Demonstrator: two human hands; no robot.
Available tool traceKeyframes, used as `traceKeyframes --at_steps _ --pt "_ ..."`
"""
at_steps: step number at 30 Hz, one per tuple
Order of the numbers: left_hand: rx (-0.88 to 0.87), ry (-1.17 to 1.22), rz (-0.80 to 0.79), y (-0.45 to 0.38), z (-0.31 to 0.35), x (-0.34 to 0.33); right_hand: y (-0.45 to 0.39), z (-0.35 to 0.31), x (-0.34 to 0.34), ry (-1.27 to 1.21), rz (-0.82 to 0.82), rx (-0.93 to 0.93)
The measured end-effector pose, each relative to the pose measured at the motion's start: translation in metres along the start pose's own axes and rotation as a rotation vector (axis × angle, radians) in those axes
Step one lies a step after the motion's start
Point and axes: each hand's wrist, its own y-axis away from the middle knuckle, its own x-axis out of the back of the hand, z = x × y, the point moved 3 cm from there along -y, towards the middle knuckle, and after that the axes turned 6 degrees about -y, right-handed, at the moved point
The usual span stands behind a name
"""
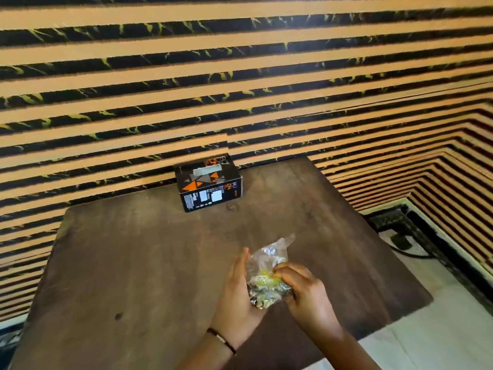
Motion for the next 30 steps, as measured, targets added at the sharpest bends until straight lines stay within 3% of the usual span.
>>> traceKeyframes --at_steps 7,15,24,30 --pt "-0.082 0.049 -0.050 0.000 0.054 -0.061 0.037 0.031 0.068 0.062 0.116 -0.102" --pt "-0.093 0.034 -0.160 0.024 0.162 -0.173 0.104 0.093 0.189 0.062 0.210 -0.180" --pt "-0.176 0.013 -0.168 0.038 0.238 -0.283 0.159 0.158 0.296 0.039 0.227 -0.160" --pt "-0.227 -0.022 -0.256 0.036 0.273 -0.331 0.182 0.190 0.339 -0.014 0.328 -0.146"
